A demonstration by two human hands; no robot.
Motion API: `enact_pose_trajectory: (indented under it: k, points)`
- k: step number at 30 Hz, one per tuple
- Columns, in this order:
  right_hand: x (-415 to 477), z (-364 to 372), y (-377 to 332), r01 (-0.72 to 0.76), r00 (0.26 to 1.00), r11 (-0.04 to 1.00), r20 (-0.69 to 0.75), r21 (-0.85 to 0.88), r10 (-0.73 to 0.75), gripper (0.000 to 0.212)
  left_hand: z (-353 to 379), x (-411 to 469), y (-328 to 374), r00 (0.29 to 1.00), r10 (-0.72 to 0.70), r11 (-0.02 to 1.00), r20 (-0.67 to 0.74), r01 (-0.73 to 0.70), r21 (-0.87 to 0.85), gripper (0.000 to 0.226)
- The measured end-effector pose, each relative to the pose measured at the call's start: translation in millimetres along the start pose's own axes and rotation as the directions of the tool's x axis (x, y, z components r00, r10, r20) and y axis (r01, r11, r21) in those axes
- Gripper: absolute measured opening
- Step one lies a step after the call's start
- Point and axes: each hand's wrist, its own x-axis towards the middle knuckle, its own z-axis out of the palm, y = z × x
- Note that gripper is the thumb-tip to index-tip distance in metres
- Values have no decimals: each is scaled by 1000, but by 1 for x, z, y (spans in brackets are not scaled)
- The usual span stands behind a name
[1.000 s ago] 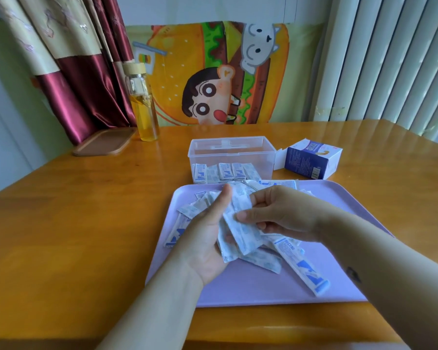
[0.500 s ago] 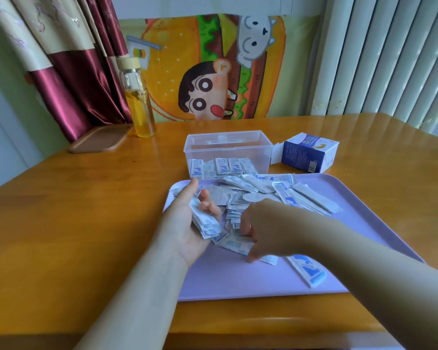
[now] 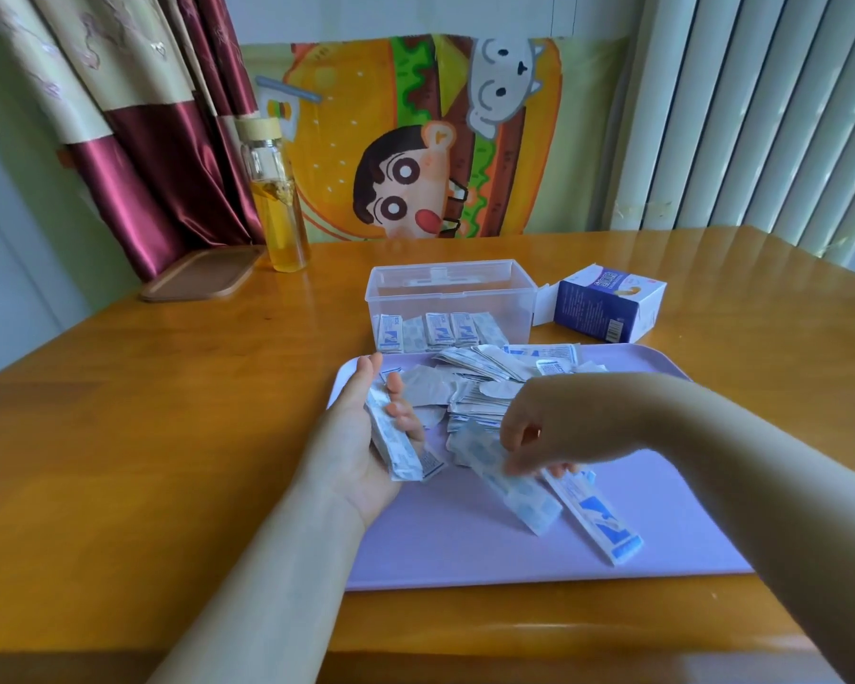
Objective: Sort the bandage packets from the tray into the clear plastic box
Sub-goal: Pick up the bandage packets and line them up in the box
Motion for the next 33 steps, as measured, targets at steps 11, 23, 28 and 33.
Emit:
enact_pose_trajectory:
  k: [11, 23, 28, 33]
  points:
    - [12, 15, -13, 155, 892, 847, -440, 509, 102, 12, 20, -7, -22, 957, -210, 964, 202, 168, 204, 51]
    - [0, 25, -14, 240, 881, 970, -412, -31, -231, 131, 30, -10, -28, 970, -104, 887, 222, -10, 461, 14]
    - [5, 29, -5, 302, 825, 953, -511, 34, -243, 126, 33, -16, -27, 954, -57, 824, 295, -122, 553, 22]
    - [5, 27, 1, 338, 777, 941, -573, 31, -261, 110, 35, -25, -27, 940, -120, 732, 320, -134, 668, 22]
